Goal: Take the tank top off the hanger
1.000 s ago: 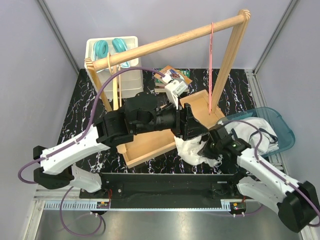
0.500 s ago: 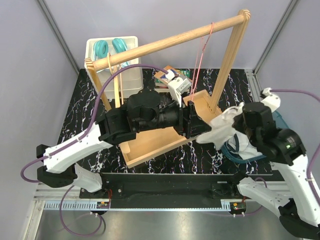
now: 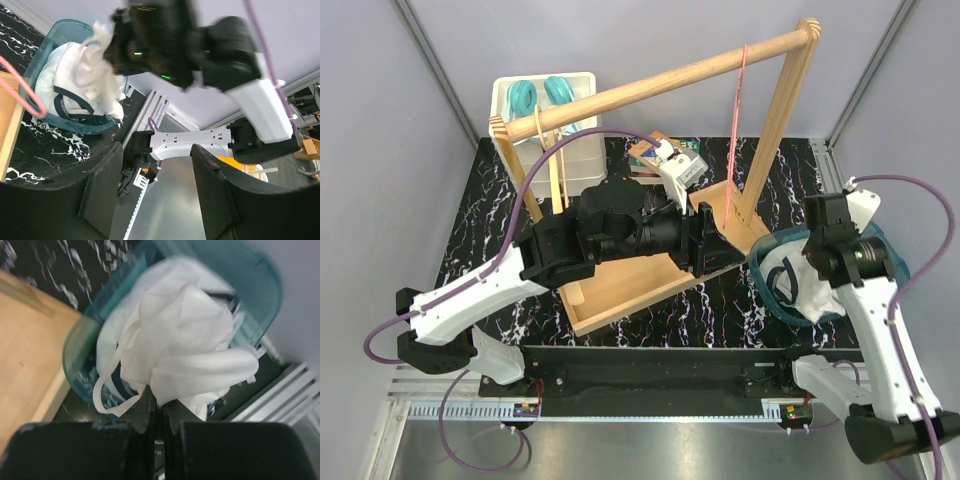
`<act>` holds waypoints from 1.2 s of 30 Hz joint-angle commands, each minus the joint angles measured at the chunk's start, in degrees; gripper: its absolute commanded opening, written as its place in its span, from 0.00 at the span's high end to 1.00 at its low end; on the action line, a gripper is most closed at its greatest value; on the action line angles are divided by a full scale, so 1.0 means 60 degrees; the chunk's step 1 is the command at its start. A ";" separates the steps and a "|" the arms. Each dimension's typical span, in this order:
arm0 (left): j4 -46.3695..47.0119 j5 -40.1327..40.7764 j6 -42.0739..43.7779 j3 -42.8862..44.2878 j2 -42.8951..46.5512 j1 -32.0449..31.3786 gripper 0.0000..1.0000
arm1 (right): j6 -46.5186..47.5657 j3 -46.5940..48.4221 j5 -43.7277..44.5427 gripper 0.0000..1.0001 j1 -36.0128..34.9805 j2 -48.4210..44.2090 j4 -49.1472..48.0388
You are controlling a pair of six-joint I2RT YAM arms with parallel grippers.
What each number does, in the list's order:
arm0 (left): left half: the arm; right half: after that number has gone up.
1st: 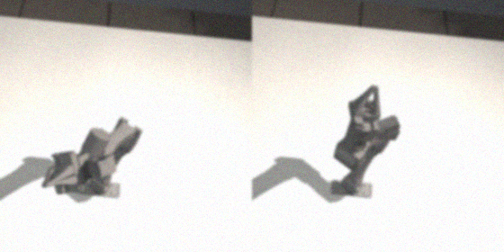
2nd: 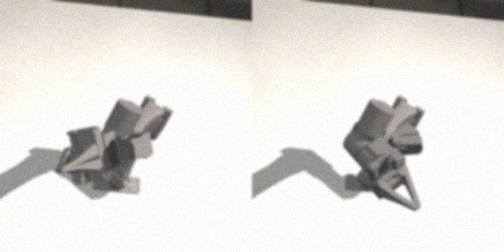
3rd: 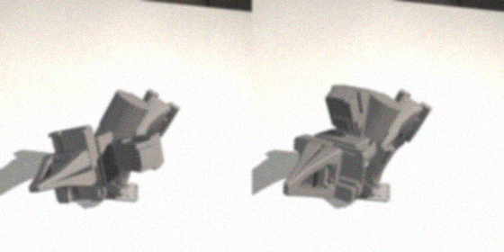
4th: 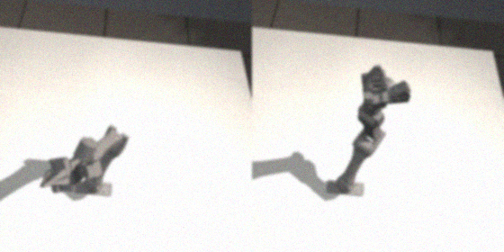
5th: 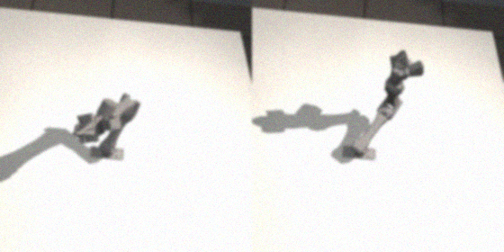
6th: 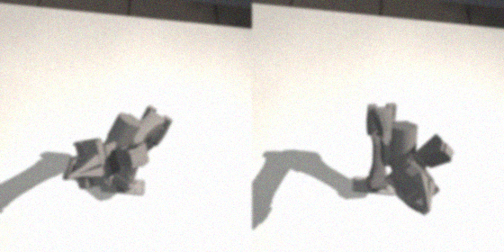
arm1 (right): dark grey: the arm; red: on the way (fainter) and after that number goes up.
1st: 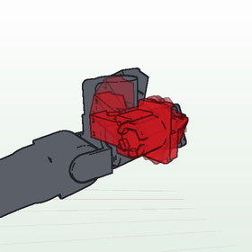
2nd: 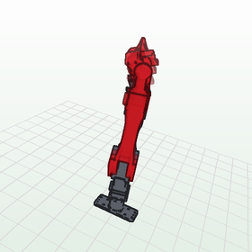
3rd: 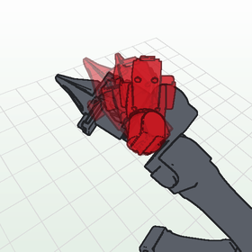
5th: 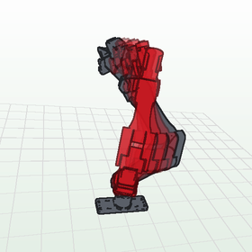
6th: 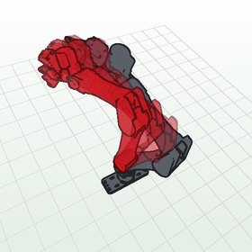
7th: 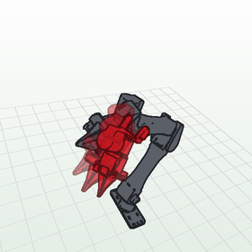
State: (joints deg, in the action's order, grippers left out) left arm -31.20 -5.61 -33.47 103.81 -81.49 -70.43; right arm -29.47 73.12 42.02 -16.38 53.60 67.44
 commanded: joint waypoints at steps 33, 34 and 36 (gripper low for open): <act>0.0278 -0.0530 -0.0075 0.0613 -0.0041 -0.0009 0.39 | -0.0624 -0.2987 -0.7443 0.62 0.2247 0.0908 -0.3284; 0.0293 -0.0545 -0.0075 0.0642 -0.0041 -0.0009 0.39 | -0.0770 -0.3133 -0.7472 0.64 0.2247 0.1272 -0.3402; 0.0249 -0.0516 -0.0090 0.0643 0.0017 -0.0009 0.39 | -0.0931 -0.3207 -0.7312 0.65 0.2276 0.1829 -0.3593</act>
State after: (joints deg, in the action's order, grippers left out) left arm -31.44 -7.11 -34.74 104.60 -82.17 -70.46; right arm -32.32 55.35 -1.28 -3.20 59.42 51.29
